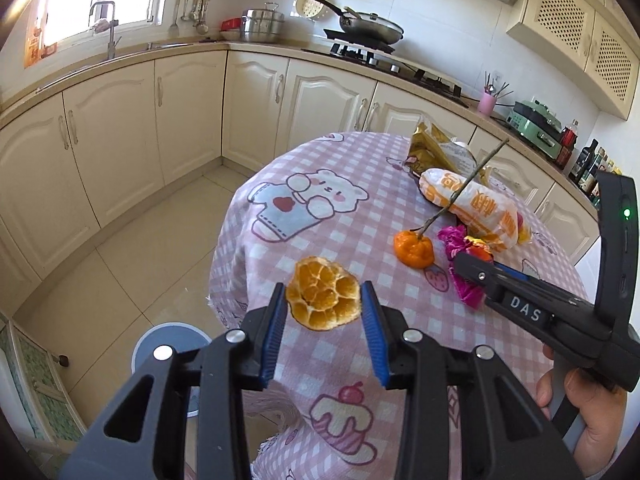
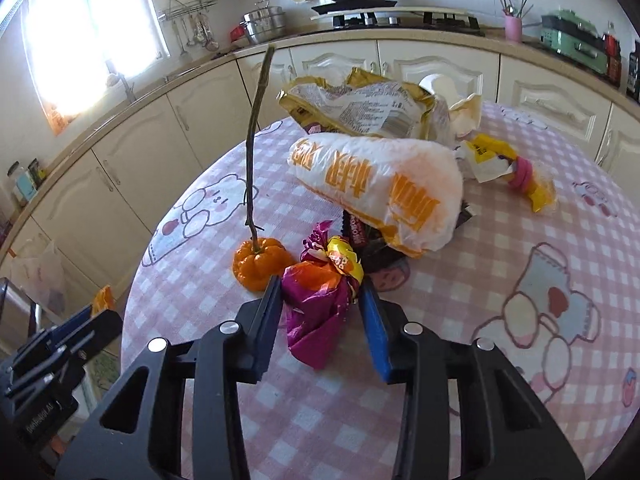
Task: Collect trash
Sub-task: 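Carry both items over the blue bin and open both grippers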
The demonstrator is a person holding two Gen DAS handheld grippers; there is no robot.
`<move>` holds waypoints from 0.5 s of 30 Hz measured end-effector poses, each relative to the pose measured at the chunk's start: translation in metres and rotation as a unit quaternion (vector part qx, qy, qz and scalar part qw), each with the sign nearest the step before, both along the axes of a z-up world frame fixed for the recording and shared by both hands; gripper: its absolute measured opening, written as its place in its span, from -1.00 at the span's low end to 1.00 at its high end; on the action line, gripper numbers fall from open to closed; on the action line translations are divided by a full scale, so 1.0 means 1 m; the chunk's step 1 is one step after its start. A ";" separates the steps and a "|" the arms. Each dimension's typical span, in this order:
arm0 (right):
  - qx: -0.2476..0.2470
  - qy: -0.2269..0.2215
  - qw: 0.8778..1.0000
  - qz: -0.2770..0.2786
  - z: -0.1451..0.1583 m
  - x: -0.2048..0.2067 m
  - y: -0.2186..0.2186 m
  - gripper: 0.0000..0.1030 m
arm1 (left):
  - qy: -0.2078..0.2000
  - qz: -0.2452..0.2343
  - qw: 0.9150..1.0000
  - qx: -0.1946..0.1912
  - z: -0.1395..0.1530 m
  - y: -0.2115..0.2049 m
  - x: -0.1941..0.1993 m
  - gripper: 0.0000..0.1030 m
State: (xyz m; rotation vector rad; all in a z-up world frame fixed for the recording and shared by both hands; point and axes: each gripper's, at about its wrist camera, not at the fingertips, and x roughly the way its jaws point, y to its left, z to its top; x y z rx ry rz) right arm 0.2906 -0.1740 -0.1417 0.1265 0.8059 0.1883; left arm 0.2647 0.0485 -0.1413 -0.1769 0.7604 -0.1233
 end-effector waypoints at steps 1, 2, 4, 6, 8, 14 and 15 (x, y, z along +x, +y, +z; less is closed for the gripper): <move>0.000 -0.005 1.000 -0.001 0.002 -0.005 -0.002 -0.30 | -0.001 0.000 1.000 -0.002 0.001 0.001 -0.002 -0.30; 0.001 -0.008 1.000 -0.001 0.003 -0.010 -0.004 -0.30 | -0.003 0.001 1.000 -0.005 0.002 0.002 -0.004 -0.30; -0.001 -0.016 1.000 -0.003 0.006 -0.021 -0.006 -0.30 | -0.007 0.002 1.000 -0.007 0.005 0.005 -0.009 -0.30; 0.002 -0.024 1.000 -0.001 0.011 -0.035 -0.009 -0.30 | -0.010 0.003 1.000 -0.011 0.007 0.007 -0.014 -0.30; 0.007 -0.030 0.999 0.010 0.016 -0.046 -0.006 -0.30 | -0.014 0.004 1.000 -0.014 0.009 0.012 -0.020 -0.30; 0.017 -0.051 0.996 0.068 0.032 -0.069 0.029 -0.30 | -0.014 0.023 0.999 -0.021 0.007 0.035 -0.037 -0.30; 0.017 -0.053 0.995 0.079 0.033 -0.070 0.038 -0.30 | -0.013 0.027 0.999 -0.021 0.006 0.041 -0.039 -0.30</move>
